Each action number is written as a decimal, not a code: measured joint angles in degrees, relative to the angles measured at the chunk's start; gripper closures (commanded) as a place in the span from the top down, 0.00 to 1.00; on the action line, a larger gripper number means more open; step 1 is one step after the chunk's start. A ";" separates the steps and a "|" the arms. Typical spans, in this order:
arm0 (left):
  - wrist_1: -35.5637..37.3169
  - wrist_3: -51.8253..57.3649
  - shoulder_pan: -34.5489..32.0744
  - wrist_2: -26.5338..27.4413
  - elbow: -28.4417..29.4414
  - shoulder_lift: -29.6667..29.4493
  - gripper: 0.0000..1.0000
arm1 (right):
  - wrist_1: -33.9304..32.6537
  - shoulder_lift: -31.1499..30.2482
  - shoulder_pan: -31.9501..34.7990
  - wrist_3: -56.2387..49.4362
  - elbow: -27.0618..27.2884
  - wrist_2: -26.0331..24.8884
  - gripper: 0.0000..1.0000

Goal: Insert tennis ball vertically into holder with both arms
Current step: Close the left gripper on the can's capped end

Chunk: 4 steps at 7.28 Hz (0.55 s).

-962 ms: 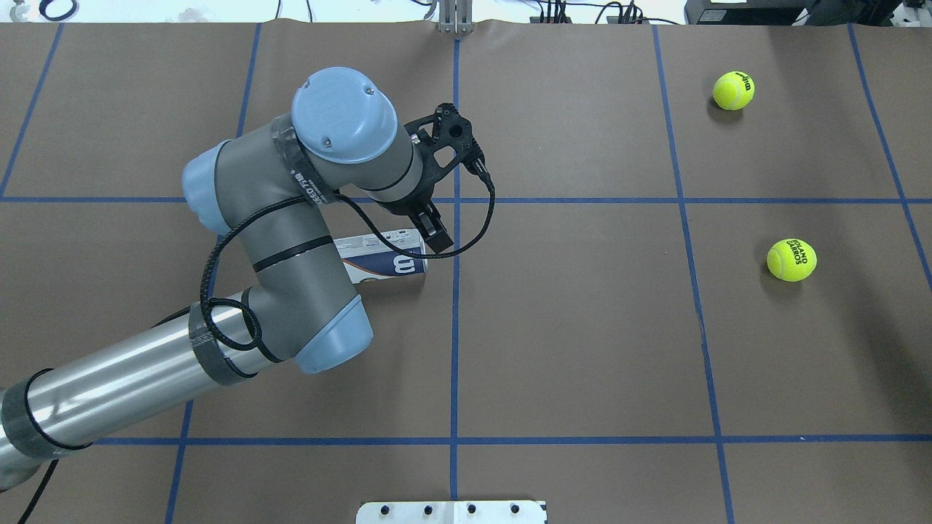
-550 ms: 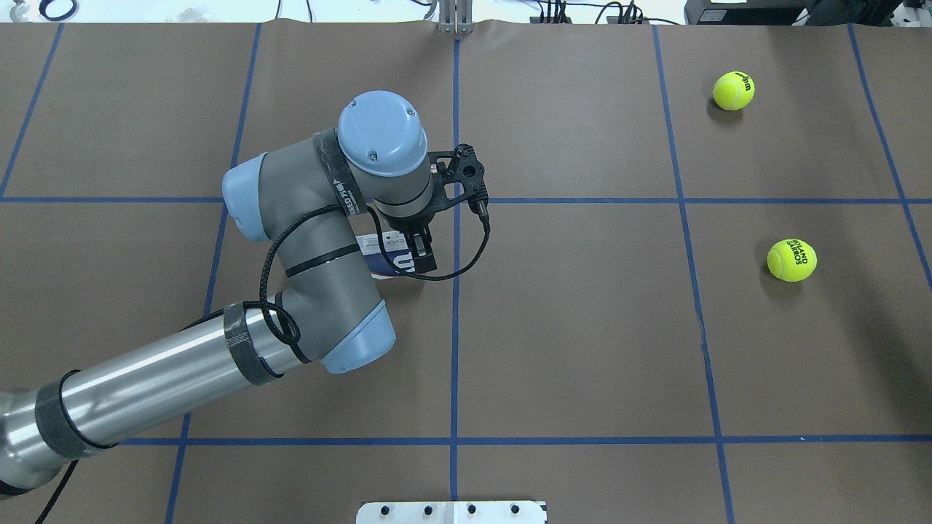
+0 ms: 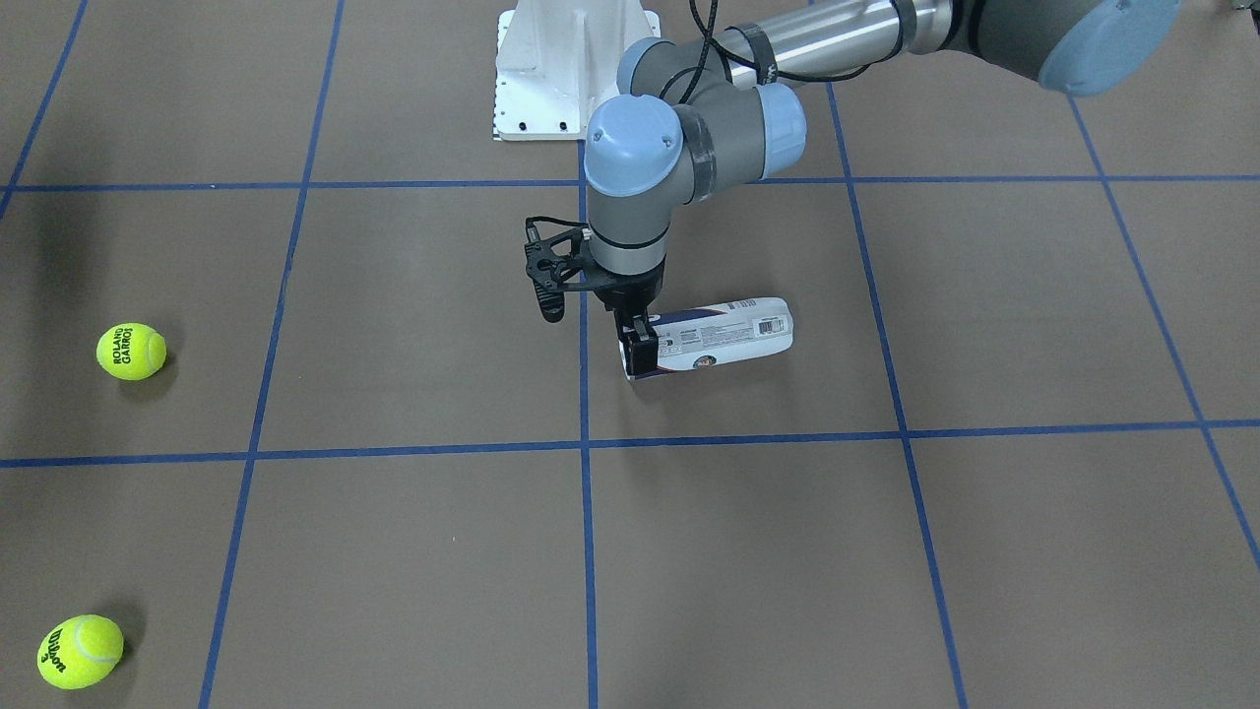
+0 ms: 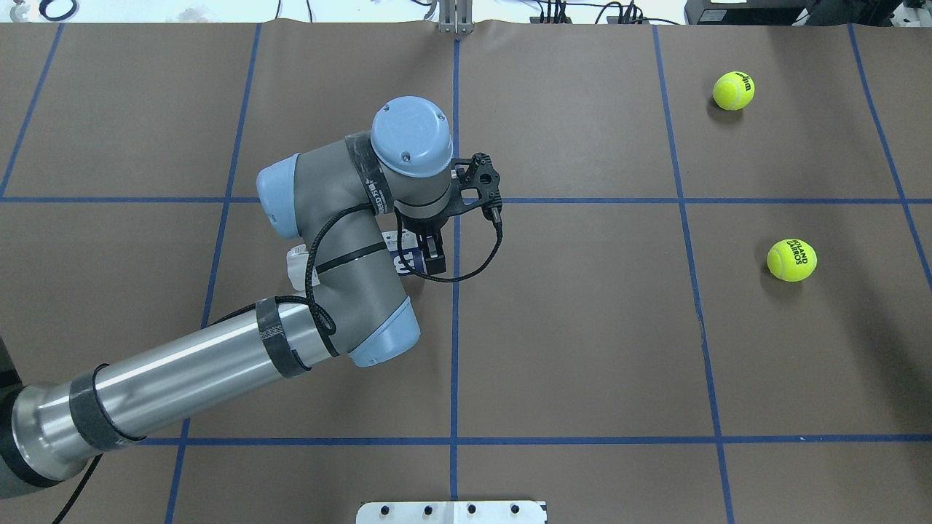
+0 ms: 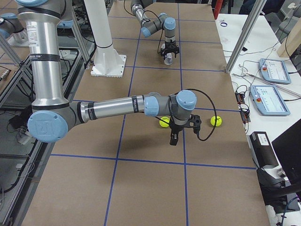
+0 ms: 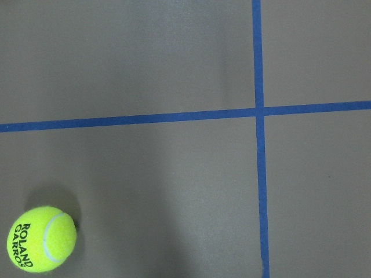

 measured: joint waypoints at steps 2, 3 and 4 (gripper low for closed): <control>0.14 0.58 0.08 -0.04 1.02 -0.41 0.99 | 0.00 -0.06 0.00 0.02 -0.10 0.00 1.00; 0.25 1.25 0.08 -0.05 1.13 -0.35 0.99 | 0.00 -0.06 -0.01 0.02 -0.07 0.00 1.00; 0.33 1.93 0.08 -0.06 1.14 -0.23 0.99 | 0.00 -0.07 -0.02 0.02 -0.02 0.00 1.00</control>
